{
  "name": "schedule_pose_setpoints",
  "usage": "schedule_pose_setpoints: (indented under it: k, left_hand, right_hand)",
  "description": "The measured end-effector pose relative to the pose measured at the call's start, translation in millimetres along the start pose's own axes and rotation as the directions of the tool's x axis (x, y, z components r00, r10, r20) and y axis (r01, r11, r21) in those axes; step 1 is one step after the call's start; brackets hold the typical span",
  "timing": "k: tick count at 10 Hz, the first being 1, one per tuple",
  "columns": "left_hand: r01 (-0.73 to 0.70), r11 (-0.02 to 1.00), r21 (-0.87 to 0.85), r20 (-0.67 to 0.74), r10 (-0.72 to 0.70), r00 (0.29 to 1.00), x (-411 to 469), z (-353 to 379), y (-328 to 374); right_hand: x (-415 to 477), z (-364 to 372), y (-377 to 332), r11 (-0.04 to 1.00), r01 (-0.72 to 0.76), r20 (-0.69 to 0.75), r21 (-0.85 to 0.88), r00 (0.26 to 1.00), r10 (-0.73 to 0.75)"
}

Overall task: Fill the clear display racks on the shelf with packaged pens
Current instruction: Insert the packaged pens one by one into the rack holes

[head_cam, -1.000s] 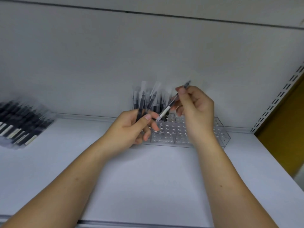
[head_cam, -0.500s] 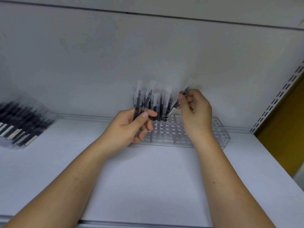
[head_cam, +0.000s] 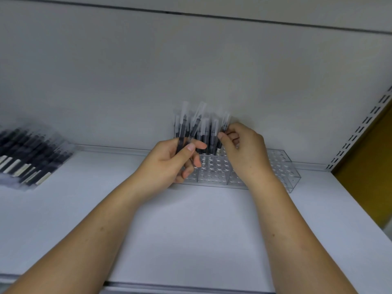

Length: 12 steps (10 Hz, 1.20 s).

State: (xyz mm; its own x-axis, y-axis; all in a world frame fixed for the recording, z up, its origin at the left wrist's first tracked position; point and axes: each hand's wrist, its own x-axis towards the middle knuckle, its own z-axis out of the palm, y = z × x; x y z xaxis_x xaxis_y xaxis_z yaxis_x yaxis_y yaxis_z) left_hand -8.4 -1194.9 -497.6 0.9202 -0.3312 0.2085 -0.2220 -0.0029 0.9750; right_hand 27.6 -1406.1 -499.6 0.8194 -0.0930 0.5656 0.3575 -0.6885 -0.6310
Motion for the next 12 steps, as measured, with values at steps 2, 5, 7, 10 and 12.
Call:
schedule_pose_setpoints:
  k: [2,5,7,10,12]
  left_hand:
    - [0.009,1.0,0.012,0.006,-0.009,1.0,-0.3,0.5,-0.4]
    - [0.015,0.999,0.03,0.003,-0.015,1.0,0.5,0.1,-0.6]
    - [0.011,0.999,0.035,0.004,-0.011,1.0,0.5,-0.8,-0.9]
    - [0.007,0.999,0.044,0.007,-0.007,1.0,0.6,-0.6,-0.5]
    - [0.008,0.999,0.044,0.009,-0.008,1.0,0.1,-0.6,-0.3]
  right_hand:
    - [0.7,-0.7,-2.6,1.0,0.0,0.008,-0.03,1.0,0.0]
    - [-3.4,-2.2,-6.9,0.994,-0.103,0.016,0.02,0.995,0.103]
    - [-2.4,-3.7,-4.3,0.99,-0.137,-0.009,0.014,0.99,0.137]
    - [-3.1,-2.3,0.4,0.989,-0.137,0.074,-0.06,0.987,0.142]
    - [-4.2,-4.5,-1.2,0.985,-0.125,0.068,-0.116,0.989,0.133]
